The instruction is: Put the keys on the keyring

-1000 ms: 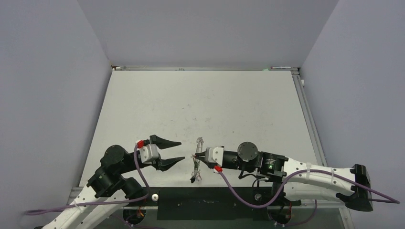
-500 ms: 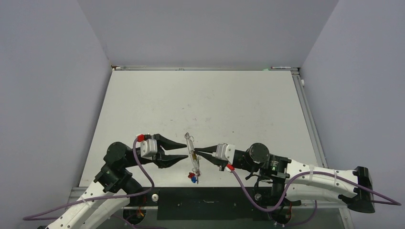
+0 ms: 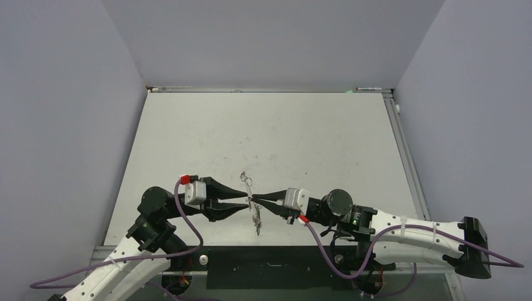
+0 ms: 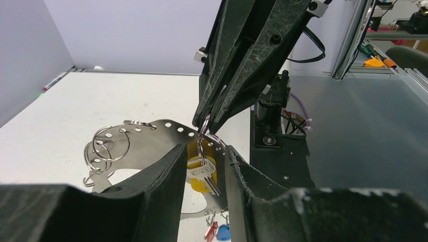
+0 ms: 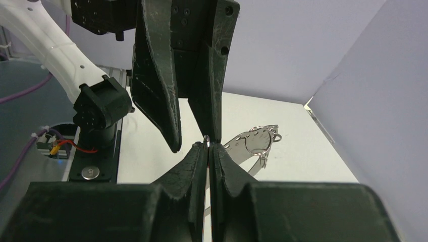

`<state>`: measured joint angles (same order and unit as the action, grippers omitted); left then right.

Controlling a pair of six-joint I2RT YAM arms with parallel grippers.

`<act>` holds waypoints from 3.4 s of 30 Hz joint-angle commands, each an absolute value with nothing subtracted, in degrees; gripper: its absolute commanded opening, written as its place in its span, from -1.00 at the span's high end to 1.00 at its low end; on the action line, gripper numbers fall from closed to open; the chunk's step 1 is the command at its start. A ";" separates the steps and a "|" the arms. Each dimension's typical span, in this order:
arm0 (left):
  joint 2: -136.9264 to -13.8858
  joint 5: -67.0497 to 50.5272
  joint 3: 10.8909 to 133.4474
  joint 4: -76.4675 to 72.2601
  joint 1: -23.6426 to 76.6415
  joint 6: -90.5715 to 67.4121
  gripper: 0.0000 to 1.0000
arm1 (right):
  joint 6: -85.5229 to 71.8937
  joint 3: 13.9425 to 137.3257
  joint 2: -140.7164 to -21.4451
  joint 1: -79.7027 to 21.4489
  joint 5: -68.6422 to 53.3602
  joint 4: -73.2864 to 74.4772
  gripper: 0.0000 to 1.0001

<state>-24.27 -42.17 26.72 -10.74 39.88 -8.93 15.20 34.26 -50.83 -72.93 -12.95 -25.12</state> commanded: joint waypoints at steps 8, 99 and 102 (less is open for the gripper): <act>-25.47 -43.29 26.72 -13.28 39.44 -9.67 1.00 | 13.69 34.80 -52.27 -73.36 -15.04 -35.64 0.90; -29.47 -37.79 30.28 -0.09 44.73 -0.60 1.00 | 18.90 59.58 -60.71 -73.99 -14.18 21.58 0.19; -29.44 -38.06 30.15 -0.09 45.08 -0.58 1.00 | 19.02 59.67 -61.08 -73.99 -13.85 21.51 0.21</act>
<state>-29.85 -38.00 26.52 2.07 44.42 -1.56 18.48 56.88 -60.82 -73.54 -15.38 22.04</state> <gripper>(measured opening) 0.007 0.400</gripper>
